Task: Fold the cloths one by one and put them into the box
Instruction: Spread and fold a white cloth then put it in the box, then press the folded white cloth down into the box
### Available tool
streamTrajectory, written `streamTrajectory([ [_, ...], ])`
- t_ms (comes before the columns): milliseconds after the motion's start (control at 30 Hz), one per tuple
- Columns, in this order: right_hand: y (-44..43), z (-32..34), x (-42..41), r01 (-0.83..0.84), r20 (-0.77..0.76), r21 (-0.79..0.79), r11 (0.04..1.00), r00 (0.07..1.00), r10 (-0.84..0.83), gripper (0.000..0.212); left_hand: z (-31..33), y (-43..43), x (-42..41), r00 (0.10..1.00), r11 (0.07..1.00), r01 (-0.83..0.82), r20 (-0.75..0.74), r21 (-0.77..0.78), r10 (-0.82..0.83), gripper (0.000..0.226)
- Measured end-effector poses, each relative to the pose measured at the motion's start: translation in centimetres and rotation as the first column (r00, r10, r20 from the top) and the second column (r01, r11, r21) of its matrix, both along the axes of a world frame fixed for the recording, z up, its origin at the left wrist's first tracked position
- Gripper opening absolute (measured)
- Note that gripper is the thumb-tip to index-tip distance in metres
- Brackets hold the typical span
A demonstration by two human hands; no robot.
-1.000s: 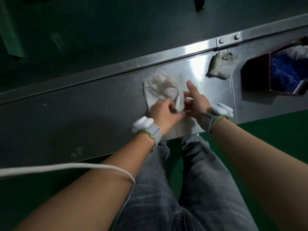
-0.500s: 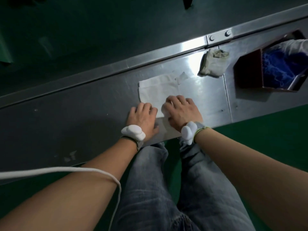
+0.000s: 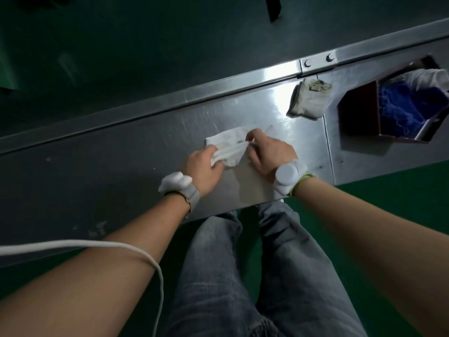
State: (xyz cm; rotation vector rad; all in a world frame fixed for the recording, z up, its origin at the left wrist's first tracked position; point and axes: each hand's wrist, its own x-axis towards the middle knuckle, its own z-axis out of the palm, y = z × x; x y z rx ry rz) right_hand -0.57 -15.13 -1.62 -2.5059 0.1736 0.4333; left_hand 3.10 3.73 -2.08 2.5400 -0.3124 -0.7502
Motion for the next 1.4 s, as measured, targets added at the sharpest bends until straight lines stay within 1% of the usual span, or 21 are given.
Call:
streamTrajectory([
  [33, -0.1, -0.3, 0.8, 0.026, 0.011, -0.01, 1.0, 1.0, -0.026, 0.026, 0.0, -0.4, 0.6, 0.995, 0.995, -0.098, -0.016, -0.005, 0.098, 0.019],
  [100, 0.0, -0.8, 2.1, 0.015, 0.036, -0.033, 0.999, 0.999, -0.013, 0.033, -0.1, -0.9, 1.5, 0.979, 0.98, -0.201, -0.018, -0.005, 0.201, 0.017],
  [167, -0.3, -1.7, 3.1, -0.085, 0.036, -0.101, 0.991, 0.995, 0.089, 0.049, -0.8, -1.3, 2.1, 0.968, 0.968, -0.25, 0.014, 0.01, 0.25, 0.017],
  [233, -0.4, -2.4, 3.9, -0.229, -0.05, -0.206, 0.951, 0.973, 0.224, 0.06, -1.6, -1.5, 2.3, 0.955, 0.952, -0.297, 0.036, 0.071, 0.295, 0.02],
  [333, 1.2, -2.6, 4.4, -0.28, -0.169, -0.31, 0.909, 0.957, 0.237, 0.048, -1.9, -1.8, 1.7, 0.921, 0.909, -0.389, 0.034, 0.152, 0.388, 0.025],
  [433, 2.6, -2.7, 3.5, -0.207, -0.309, -0.268, 0.941, 0.943, 0.12, 0.025, -1.3, -2.4, 0.3, 0.914, 0.917, -0.387, -0.088, 0.101, 0.395, 0.033],
  [533, 0.8, -2.5, 1.3, -0.096, -0.516, -0.039, 0.995, 0.855, 0.062, 0.027, -0.3, -3.9, 0.0, 0.941, 0.977, -0.139, -0.284, 0.164, 0.182, 0.029],
  [600, -1.8, -1.0, -0.3, -0.049, -0.488, 0.028, 0.998, 0.871, 0.056, 0.033, 0.9, -5.6, 0.8, 0.926, 0.984, -0.011, -0.37, 0.177, 0.077, 0.019],
  [733, -9.0, 3.1, -3.6, 0.235, -0.437, 0.181, 0.955, 0.889, -0.136, 0.041, 4.0, -11.6, 2.8, 0.888, 0.999, -0.035, -0.46, -0.011, 0.026, 0.008],
  [800, -12.6, 4.9, -4.8, 0.378, -0.327, 0.199, 0.904, 0.895, -0.302, 0.043, 5.1, -15.6, 3.7, 0.885, 0.988, -0.065, -0.466, -0.143, -0.009, 0.015],
  [867, -17.2, 6.6, -6.1, 0.554, -0.156, 0.191, 0.81, 0.832, -0.532, 0.035, 6.0, -21.6, 4.5, 0.906, 0.968, -0.046, -0.418, -0.245, -0.062, 0.025],
  [933, -20.7, 7.2, -6.7, 0.705, -0.015, 0.176, 0.688, 0.7, -0.714, 0.023, 6.6, -26.9, 4.8, 0.931, 0.949, 0.002, -0.346, -0.315, -0.117, 0.028],
  [1000, -24.3, 6.6, -7.1, 0.811, 0.037, 0.137, 0.569, 0.569, -0.821, 0.019, 6.5, -32.4, 4.4, 0.957, 0.942, 0.092, -0.234, -0.324, -0.174, 0.024],
  [1033, -24.9, 6.2, -6.6, 0.822, 0.061, 0.099, 0.561, 0.558, -0.828, 0.019, 6.4, -33.6, 4.6, 0.97, 0.946, 0.137, -0.151, -0.295, -0.188, 0.023],
  [1100, -25.9, 5.1, -6.0, 0.818, 0.082, -0.015, 0.575, 0.574, -0.814, 0.022, 5.8, -35.8, 4.4, 0.956, 0.938, 0.292, 0.041, -0.186, -0.289, 0.022],
  [1133, -25.7, 4.9, -5.4, 0.783, 0.105, -0.112, 0.612, 0.621, -0.776, 0.026, 5.6, -35.8, 4.5, 0.92, 0.922, 0.375, 0.155, -0.092, -0.359, 0.022],
  [1200, -26.4, 4.3, -5.7, 0.714, 0.172, -0.326, 0.62, 0.689, -0.704, 0.033, 4.9, -37.2, 3.8, 0.77, 0.842, 0.518, 0.35, 0.146, -0.534, 0.019],
  [1233, -25.9, 4.3, -5.7, 0.682, 0.242, -0.4, 0.612, 0.723, -0.647, 0.032, 4.9, -36.8, 3.7, 0.709, 0.817, 0.532, 0.411, 0.222, -0.573, 0.016],
  [1300, -25.6, 4.3, -6.4, 0.643, 0.355, -0.452, 0.618, 0.766, -0.537, 0.023, 4.4, -36.9, 3.0, 0.602, 0.759, 0.575, 0.471, 0.304, -0.645, 0.014],
  [1333, -25.5, 4.1, -6.6, 0.607, 0.36, -0.463, 0.646, 0.795, -0.489, 0.025, 4.2, -36.8, 2.7, 0.574, 0.738, 0.593, 0.475, 0.321, -0.667, 0.017],
  [1400, -24.8, 3.9, -7.0, 0.526, 0.252, -0.463, 0.713, 0.849, -0.464, 0.026, 4.0, -36.5, 1.7, 0.569, 0.712, 0.6, 0.431, 0.365, -0.701, 0.033],
])
